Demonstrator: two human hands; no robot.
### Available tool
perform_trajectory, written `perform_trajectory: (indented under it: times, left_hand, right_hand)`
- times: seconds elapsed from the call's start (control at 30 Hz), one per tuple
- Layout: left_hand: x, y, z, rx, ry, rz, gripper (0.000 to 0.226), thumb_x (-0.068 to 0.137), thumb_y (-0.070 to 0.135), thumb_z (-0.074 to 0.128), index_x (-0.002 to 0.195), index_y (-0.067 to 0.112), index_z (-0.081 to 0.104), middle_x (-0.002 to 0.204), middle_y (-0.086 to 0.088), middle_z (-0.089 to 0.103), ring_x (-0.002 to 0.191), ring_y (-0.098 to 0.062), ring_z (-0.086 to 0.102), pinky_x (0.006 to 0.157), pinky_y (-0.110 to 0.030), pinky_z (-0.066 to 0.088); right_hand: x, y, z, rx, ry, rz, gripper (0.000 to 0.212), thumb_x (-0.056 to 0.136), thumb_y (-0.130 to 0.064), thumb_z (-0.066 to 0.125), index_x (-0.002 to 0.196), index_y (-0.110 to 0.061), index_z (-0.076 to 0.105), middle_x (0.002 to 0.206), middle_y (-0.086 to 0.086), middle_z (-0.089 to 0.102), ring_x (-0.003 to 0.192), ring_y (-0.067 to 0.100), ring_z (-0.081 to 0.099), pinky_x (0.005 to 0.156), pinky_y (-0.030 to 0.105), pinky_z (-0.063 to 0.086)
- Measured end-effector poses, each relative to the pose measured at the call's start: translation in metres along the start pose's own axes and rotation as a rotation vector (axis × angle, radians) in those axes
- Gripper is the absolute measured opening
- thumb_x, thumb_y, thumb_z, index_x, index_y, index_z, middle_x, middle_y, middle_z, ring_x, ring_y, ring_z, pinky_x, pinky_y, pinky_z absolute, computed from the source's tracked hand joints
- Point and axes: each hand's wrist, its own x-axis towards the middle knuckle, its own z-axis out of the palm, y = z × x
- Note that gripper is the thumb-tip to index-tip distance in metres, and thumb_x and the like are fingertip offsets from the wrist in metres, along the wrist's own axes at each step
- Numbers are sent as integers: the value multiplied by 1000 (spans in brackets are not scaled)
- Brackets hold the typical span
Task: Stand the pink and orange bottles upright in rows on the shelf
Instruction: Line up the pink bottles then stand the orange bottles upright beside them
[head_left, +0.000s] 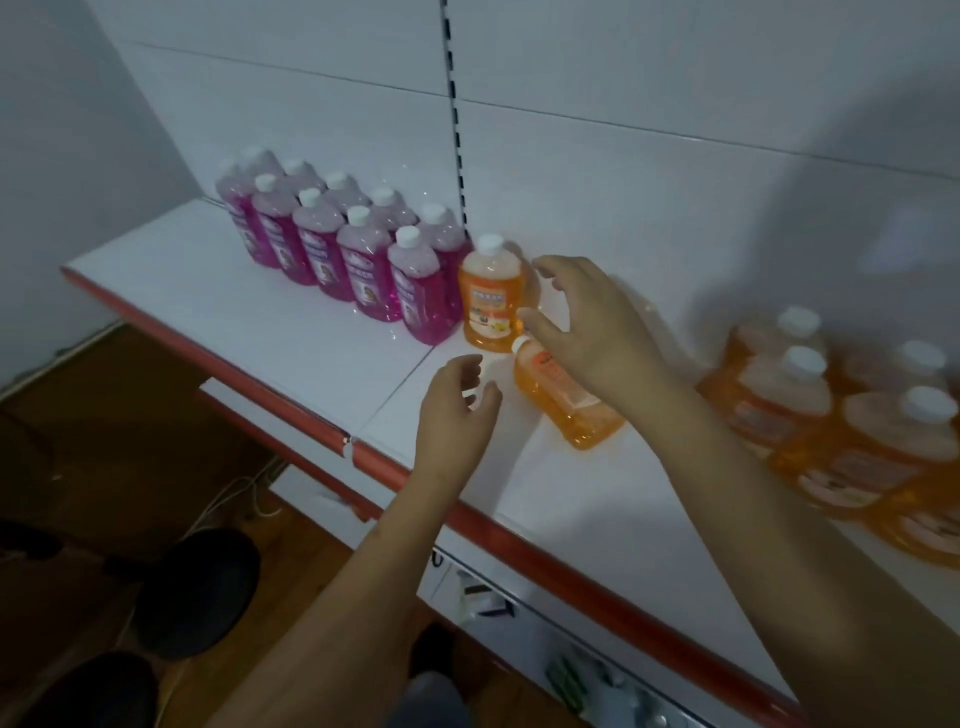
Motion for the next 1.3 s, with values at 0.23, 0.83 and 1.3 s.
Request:
perform_trajectory:
  times: [0.23,0.83,1.3]
  left_hand:
    - [86,-45,-26,10,-233,31,54,95,29,58,146,16,43,145,-1,51,129,-15,51,100,-29,43]
    - [151,-28,-39,-187,-510,374,49,96,24,62,142,25,46,127,15,62,117,5,57,89,-4,43]
    - [126,50,36,-70,-777,429,34,87,34,72,115,34,53,109,14,62,95,-4,59,74,-11,40]
  right_hand:
    - [85,-10,54,-92,-20,145,56,93,-33,60,144,-15,42,139,8,49,126,25,48,104,38,41]
    - [99,-32,28,80,130,306,14,92,-35,62,100,-23,65,90,-6,68,82,10,61,73,22,46]
    - [25,2,-57,-44,229,426,18,91,-30,66,108,-24,68,103,-9,71,97,6,63,87,21,50]
